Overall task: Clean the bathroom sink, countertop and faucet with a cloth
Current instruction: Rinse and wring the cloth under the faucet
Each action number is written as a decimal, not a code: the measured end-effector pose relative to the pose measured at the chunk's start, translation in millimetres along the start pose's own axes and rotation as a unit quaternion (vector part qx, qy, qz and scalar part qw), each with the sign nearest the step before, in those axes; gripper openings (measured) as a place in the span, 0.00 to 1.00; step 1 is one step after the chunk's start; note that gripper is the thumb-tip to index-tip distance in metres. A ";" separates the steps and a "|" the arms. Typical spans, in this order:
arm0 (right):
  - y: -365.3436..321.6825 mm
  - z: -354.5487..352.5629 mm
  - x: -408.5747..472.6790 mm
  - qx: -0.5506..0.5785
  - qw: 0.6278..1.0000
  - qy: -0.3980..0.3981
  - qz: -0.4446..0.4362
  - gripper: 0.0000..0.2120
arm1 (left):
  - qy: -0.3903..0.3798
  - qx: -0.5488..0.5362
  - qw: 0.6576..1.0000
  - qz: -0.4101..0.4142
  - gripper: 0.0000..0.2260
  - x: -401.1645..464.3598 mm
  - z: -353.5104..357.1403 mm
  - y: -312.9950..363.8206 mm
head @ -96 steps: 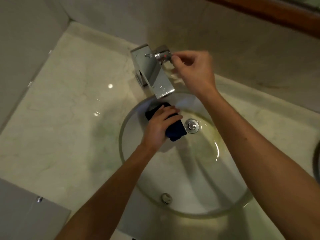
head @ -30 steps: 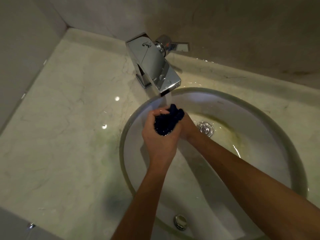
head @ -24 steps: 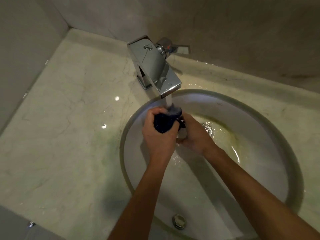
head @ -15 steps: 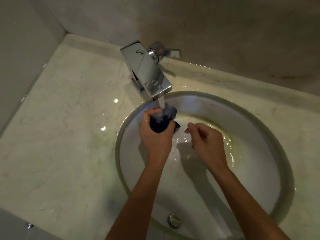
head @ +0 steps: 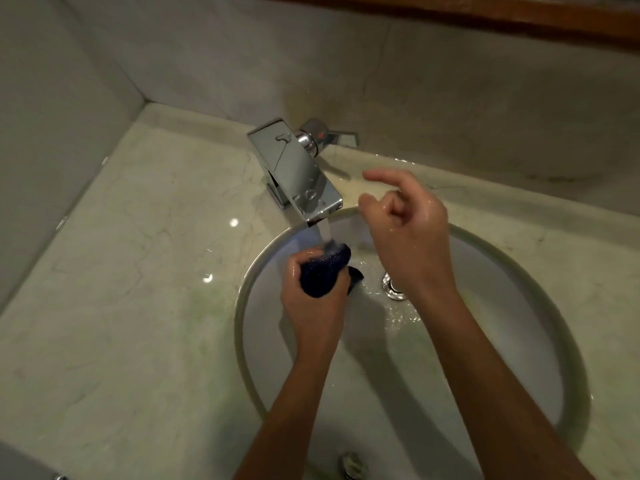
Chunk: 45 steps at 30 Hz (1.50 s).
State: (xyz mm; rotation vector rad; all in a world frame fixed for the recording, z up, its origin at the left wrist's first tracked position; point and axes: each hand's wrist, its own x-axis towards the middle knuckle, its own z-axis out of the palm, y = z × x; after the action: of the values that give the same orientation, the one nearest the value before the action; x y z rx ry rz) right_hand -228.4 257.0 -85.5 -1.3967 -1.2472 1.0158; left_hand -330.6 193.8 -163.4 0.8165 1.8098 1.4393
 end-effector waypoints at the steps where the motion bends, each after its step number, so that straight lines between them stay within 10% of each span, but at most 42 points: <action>1: -2.3 4.8 8.6 0.000 1.000 -0.007 0.003 0.12 | 0.002 -0.002 1.000 0.001 0.17 0.3 -0.6 -0.4; 7: -5.5 20.4 43.8 -0.027 0.998 -0.026 0.049 0.24 | -0.006 -0.014 1.000 0.007 0.18 1.6 -3.2 -1.4; 15: 1.0 21.5 31.4 -0.007 0.997 -0.077 0.010 0.15 | -0.025 -0.028 0.999 0.002 0.16 3.1 -2.8 -1.2; 21: 46.1 -38.5 31.2 -0.015 0.986 -0.146 0.075 0.10 | -0.180 -0.127 0.972 -0.081 0.19 6.5 -10.4 7.1; 27: 83.7 -69.2 -8.3 0.026 0.838 -0.368 0.402 0.21 | -0.391 -0.287 0.842 -0.235 0.29 -0.3 7.4 25.7; 34: 70.3 -70.9 -57.1 0.326 0.755 -0.384 0.419 0.25 | -0.407 -0.374 0.770 -0.318 0.18 -11.6 23.6 36.1; 37: 85.6 -60.6 -87.5 0.468 0.691 -0.428 0.345 0.44 | -0.464 -0.455 0.701 -0.292 0.13 -14.9 29.7 31.2; 42: 70.6 -54.6 -119.9 0.598 0.593 -0.402 0.360 0.13 | -0.466 -0.533 0.625 -0.330 0.16 -8.2 29.1 21.2; 45: 50.1 -62.8 -115.9 0.593 0.574 -0.356 0.439 0.12 | -0.439 -0.431 0.705 -0.353 0.17 5.3 26.9 22.4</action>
State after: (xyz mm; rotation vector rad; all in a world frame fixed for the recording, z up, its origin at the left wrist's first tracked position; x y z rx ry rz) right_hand -172.7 133.7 -125.3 -0.3223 0.0897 2.6102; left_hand -310.4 217.3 -146.5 0.1515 0.4465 0.9009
